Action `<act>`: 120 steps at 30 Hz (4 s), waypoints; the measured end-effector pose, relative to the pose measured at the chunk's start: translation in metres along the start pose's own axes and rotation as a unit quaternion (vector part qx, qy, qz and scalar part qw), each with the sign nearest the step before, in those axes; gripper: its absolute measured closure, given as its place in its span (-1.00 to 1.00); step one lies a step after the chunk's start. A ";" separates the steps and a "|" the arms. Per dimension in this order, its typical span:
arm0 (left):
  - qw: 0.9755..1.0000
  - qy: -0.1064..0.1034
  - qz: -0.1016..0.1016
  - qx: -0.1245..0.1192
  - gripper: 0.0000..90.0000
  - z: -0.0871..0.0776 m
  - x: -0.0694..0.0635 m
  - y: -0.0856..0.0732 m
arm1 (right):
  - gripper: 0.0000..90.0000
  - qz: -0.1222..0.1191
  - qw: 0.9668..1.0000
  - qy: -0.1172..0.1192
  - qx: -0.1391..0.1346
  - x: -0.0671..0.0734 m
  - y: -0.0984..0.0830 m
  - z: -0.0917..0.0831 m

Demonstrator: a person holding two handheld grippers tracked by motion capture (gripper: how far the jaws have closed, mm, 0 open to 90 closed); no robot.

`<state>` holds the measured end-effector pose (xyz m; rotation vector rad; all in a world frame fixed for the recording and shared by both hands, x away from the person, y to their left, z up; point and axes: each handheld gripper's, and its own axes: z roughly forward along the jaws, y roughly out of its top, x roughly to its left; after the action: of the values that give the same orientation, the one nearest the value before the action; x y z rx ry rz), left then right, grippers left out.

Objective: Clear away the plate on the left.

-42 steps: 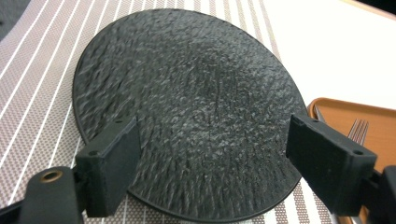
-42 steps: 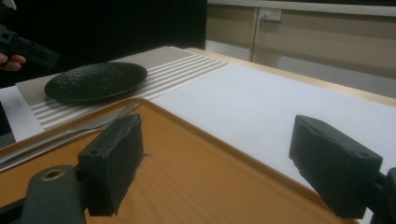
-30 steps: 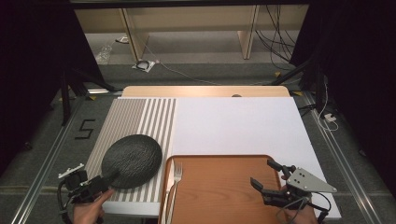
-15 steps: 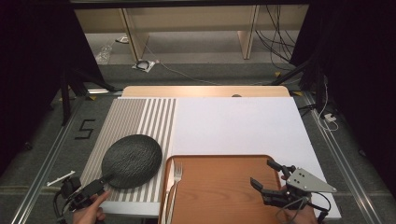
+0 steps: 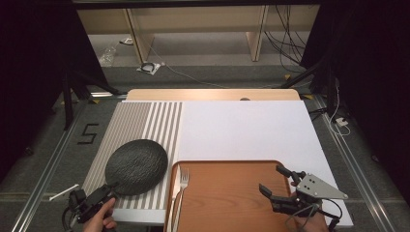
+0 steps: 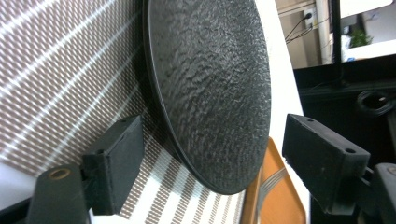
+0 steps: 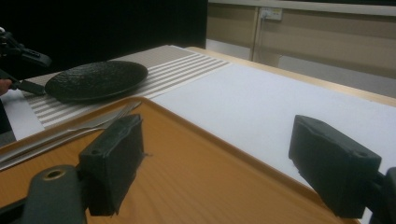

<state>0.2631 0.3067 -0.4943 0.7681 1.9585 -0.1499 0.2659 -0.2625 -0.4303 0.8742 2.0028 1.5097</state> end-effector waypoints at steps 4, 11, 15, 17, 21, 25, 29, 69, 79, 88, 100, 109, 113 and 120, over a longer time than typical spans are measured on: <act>0.999 -0.017 -0.031 -0.008 -0.47 0.001 0.002 -0.004 | -0.58 0.001 1.000 0.000 0.001 0.000 0.000 0.000; 0.997 -0.027 -0.066 -0.022 -0.36 0.006 0.006 -0.003 | -0.58 0.002 1.000 0.001 0.002 0.000 0.000 0.001; 0.995 -0.032 -0.089 -0.028 -0.29 0.007 0.008 -0.004 | -0.58 0.002 1.000 0.001 0.003 0.001 0.000 0.001; 0.994 -0.032 -0.097 -0.024 -0.26 0.009 0.010 -0.005 | -0.58 0.002 1.000 0.001 0.003 0.000 0.000 0.001; 0.995 -0.033 -0.095 -0.026 -0.18 0.016 0.008 -0.005 | -0.58 0.002 1.000 0.001 0.005 0.000 -0.001 0.002; 0.993 -0.035 -0.108 -0.030 -0.11 0.020 0.007 -0.007 | -0.58 0.000 1.000 0.002 0.004 0.000 -0.001 0.003; 0.993 -0.031 -0.112 -0.028 -0.03 0.024 0.005 -0.010 | -0.58 0.002 1.000 0.002 0.008 0.000 -0.001 0.002; 0.985 -0.043 -0.154 -0.068 0.88 0.028 0.011 -0.016 | -0.58 -0.003 1.000 0.006 0.009 0.001 -0.001 0.003; 0.986 -0.049 -0.146 -0.057 0.87 0.028 0.009 -0.013 | -0.58 -0.002 1.000 0.006 0.007 0.001 -0.001 0.003; 0.987 -0.082 -0.137 -0.031 0.86 0.031 0.004 -0.017 | -0.58 -0.003 1.000 0.005 0.006 0.000 -0.001 0.002; 0.988 -0.100 -0.117 -0.004 0.84 0.031 -0.005 -0.022 | -0.58 -0.001 1.000 0.004 0.007 0.000 -0.001 0.002; 0.987 -0.112 -0.111 0.014 0.84 0.033 -0.011 -0.028 | -0.58 -0.001 1.000 0.004 0.007 0.000 -0.001 0.002; 0.987 -0.119 -0.109 0.021 0.84 0.033 -0.014 -0.031 | -0.58 -0.001 1.000 0.005 0.007 0.000 -0.001 0.002; 0.986 -0.125 -0.105 0.036 0.83 0.032 -0.020 -0.038 | -0.58 0.000 1.000 0.004 0.008 0.000 -0.001 0.002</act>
<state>0.2717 0.2540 -0.5023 0.5586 1.7970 -0.4265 0.2669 -0.2618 -0.4320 0.8743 2.0237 1.5014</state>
